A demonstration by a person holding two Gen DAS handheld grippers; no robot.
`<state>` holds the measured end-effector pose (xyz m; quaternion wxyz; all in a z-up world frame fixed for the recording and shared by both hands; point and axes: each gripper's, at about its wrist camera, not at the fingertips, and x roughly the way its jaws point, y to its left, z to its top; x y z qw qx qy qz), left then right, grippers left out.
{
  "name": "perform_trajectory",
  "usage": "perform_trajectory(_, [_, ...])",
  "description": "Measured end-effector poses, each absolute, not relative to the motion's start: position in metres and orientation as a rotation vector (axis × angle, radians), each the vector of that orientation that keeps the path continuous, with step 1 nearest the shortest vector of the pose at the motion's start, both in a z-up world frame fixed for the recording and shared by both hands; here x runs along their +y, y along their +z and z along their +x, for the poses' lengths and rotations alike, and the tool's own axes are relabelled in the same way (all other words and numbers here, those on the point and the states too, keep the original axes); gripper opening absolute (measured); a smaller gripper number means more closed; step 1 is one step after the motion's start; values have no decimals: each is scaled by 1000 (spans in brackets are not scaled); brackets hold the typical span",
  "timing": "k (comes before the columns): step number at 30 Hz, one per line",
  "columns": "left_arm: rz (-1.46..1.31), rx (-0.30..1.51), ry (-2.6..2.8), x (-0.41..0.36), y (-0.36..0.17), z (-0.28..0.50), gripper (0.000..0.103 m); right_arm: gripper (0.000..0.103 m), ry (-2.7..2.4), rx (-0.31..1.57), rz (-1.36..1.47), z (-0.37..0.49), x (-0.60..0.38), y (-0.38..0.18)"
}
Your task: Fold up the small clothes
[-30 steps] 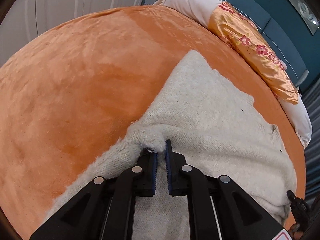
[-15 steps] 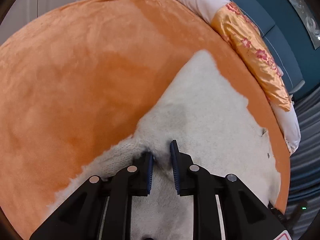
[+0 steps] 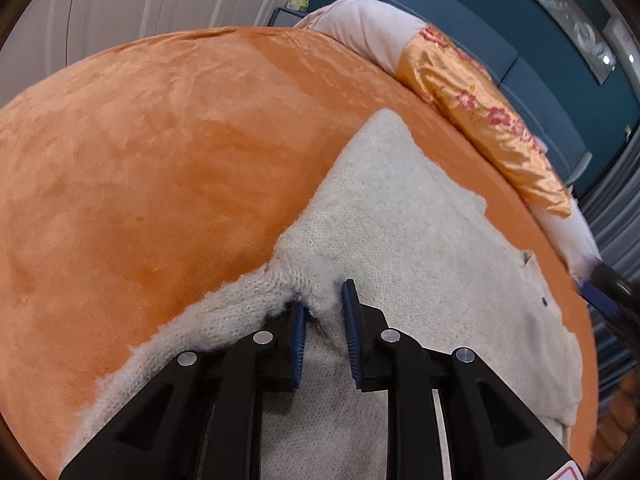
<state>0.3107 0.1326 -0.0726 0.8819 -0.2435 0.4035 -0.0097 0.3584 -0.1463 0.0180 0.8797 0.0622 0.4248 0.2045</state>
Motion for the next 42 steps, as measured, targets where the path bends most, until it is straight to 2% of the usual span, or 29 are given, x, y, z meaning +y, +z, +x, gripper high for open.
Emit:
perform_trajectory(7, [-528,783,-49,134,-78,306,20,52,487,1001,-30,423,-59,-33])
perform_trajectory(8, [-525,778,-50,134,-79,306,20,43,491,1010,-40,427,-56,-37])
perform_trajectory(9, [-522,774,-50,134,-79,305,20,14,499,1015,-57,430,-50,-42])
perform_trajectory(10, [-521,770,-51,133,-80,305,20,3,501,1010,-65,433,-48,-41])
perform_trajectory(14, [-516,759,-51,132,-81,304,20,2,520,884,4,439,-52,-9])
perform_trajectory(16, [-514,758,-50,132,-81,304,20,2,504,923,-4,449,-49,-22])
perform_trajectory(18, [-511,760,-48,131,-81,304,20,2,469,1033,-70,459,-40,-58])
perform_trajectory(19, [-509,761,-47,131,-81,304,20,2,467,1012,-54,457,-41,-57])
perform_trajectory(23, [-503,760,-45,130,-81,304,20,5,448,937,114,436,-73,-17])
perform_trajectory(25, [-500,760,-44,129,-81,303,20,17,398,847,169,395,-113,7])
perform_trajectory(26, [-501,761,-44,129,-81,303,20,28,369,826,192,378,-133,12])
perform_trajectory(27, [-500,761,-43,129,-81,303,20,34,317,801,224,352,-163,15])
perform_trajectory(33, [-489,768,-36,128,-81,304,20,47,-127,823,373,228,-327,-10])
perform_trajectory(38, [-462,802,-13,126,-76,308,20,46,-80,926,425,229,-346,-39])
perform_trajectory(39, [-452,820,-5,124,-73,310,20,36,-52,947,428,235,-344,-44])
perform_trajectory(41, [-432,866,6,123,-65,316,16,6,-30,939,459,239,-344,-38])
perform_trajectory(42, [-422,886,9,123,-57,318,11,6,-13,859,491,234,-347,-19])
